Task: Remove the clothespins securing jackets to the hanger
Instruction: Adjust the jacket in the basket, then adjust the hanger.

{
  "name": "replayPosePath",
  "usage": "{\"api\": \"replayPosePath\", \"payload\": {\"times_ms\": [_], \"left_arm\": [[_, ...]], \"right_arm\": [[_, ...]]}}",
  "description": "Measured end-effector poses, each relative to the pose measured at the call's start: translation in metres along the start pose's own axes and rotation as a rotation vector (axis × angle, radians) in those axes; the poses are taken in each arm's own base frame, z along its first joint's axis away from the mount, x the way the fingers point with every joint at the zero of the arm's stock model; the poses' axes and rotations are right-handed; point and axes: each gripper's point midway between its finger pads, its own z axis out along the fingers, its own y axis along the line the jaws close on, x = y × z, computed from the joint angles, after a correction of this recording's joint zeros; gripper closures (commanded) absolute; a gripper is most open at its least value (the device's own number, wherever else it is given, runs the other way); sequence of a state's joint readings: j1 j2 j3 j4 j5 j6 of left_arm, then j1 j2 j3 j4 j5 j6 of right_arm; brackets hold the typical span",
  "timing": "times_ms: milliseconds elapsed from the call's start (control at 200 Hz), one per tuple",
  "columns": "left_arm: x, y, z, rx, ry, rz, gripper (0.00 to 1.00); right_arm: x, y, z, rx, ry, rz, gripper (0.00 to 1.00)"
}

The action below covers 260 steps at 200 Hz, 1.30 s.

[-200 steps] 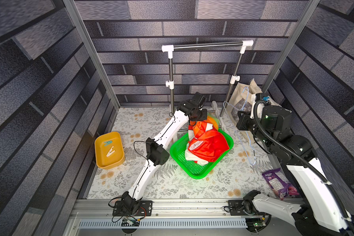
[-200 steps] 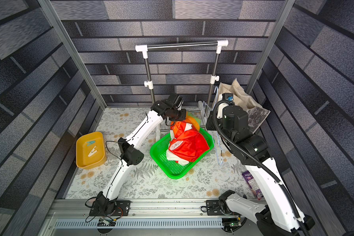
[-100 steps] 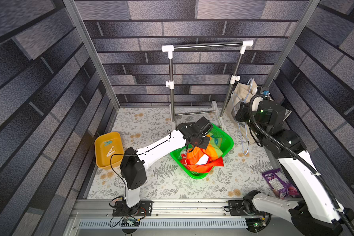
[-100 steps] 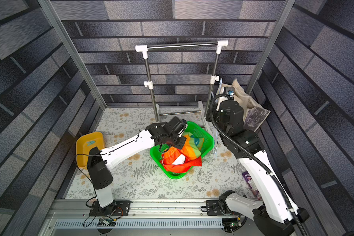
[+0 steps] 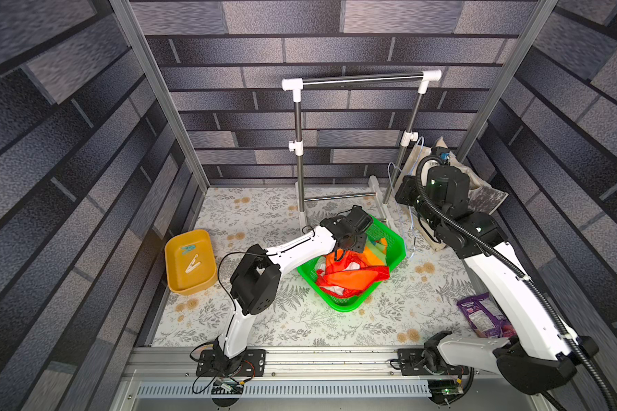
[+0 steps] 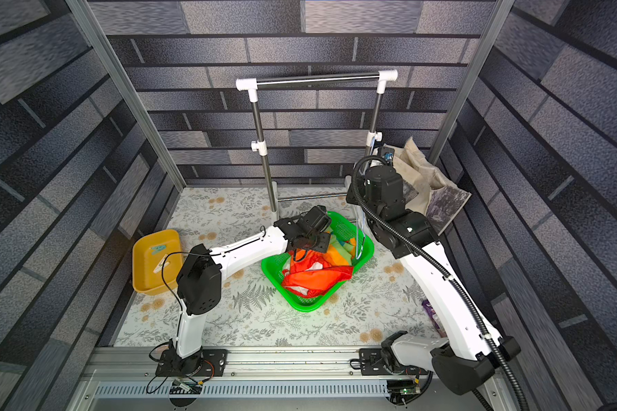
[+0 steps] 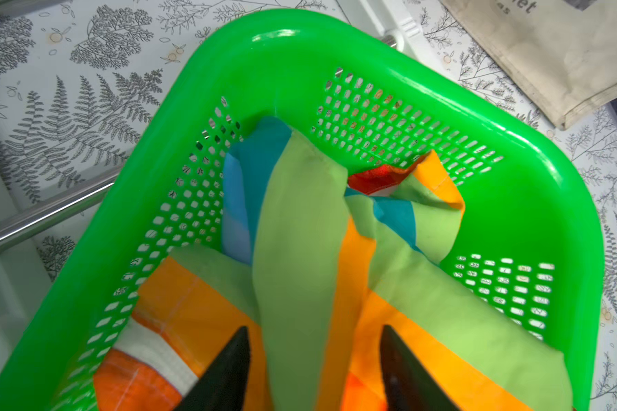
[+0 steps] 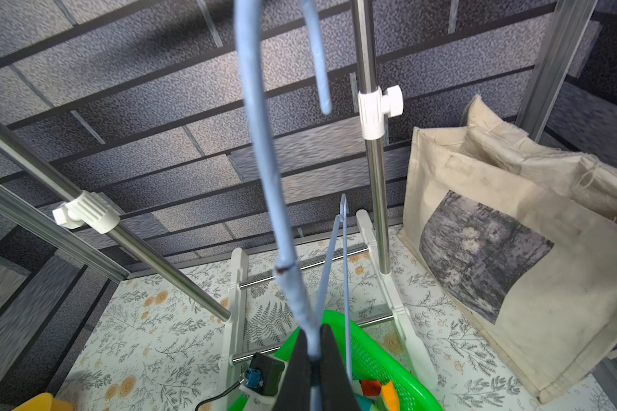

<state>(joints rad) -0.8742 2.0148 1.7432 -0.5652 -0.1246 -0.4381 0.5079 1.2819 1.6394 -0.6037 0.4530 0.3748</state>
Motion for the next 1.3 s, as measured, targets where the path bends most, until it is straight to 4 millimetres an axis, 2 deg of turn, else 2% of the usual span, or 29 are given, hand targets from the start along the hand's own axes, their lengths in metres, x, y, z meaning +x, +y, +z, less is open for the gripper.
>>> {"api": "replayPosePath", "payload": {"times_ms": [65,130,220,326,381,426,471,511,631,701,796,862,1017,1122,1302], "left_arm": [[-0.001,0.003,-0.025,-0.001,-0.029,0.0,0.0],[-0.008,0.007,-0.066,0.024,-0.078,-0.01,0.0],[-0.038,0.01,-0.144,0.127,-0.217,-0.056,0.0],[-0.075,0.013,-0.232,0.279,-0.417,-0.119,0.0],[-0.087,0.018,-0.257,0.327,-0.481,-0.155,0.0],[-0.095,0.023,-0.267,0.368,-0.511,-0.199,0.0],[-0.102,0.027,-0.269,0.407,-0.522,-0.242,0.0],[-0.106,0.031,-0.262,0.442,-0.512,-0.299,0.0],[-0.117,0.051,-0.212,0.526,-0.395,-0.528,0.0],[-0.117,0.061,-0.183,0.565,-0.321,-0.653,0.0],[-0.114,0.068,-0.158,0.609,-0.242,-0.789,0.0],[-0.117,0.065,-0.156,0.66,-0.215,-0.845,0.01],[-0.127,0.052,-0.166,0.799,-0.204,-0.928,0.02],[-0.125,0.055,-0.164,0.814,-0.184,-0.973,0.04],[-0.13,0.057,-0.172,0.83,-0.172,-0.999,0.09]], "right_arm": [[-0.001,0.004,0.007,0.002,0.01,0.009,1.0],[0.002,0.006,0.01,-0.007,0.021,0.012,1.0],[0.003,0.013,0.012,-0.042,0.02,0.021,1.0],[0.006,0.03,0.015,-0.14,0.018,0.02,1.0],[0.011,0.039,0.017,-0.193,0.024,0.012,1.0],[0.016,0.048,0.018,-0.247,0.033,-0.005,1.0],[0.022,0.057,0.019,-0.302,0.043,-0.021,1.0],[0.027,0.065,0.017,-0.353,0.054,-0.038,0.98],[0.035,0.085,0.007,-0.491,0.082,-0.083,0.97],[0.037,0.094,0.002,-0.554,0.094,-0.099,0.96],[0.04,0.102,-0.004,-0.612,0.108,-0.118,0.95],[0.042,0.104,-0.006,-0.635,0.114,-0.126,0.94],[0.059,0.104,-0.002,-0.652,0.147,-0.144,0.94],[0.075,0.101,0.005,-0.641,0.183,-0.158,0.94],[0.084,0.103,0.014,-0.647,0.2,-0.184,0.93]]}}
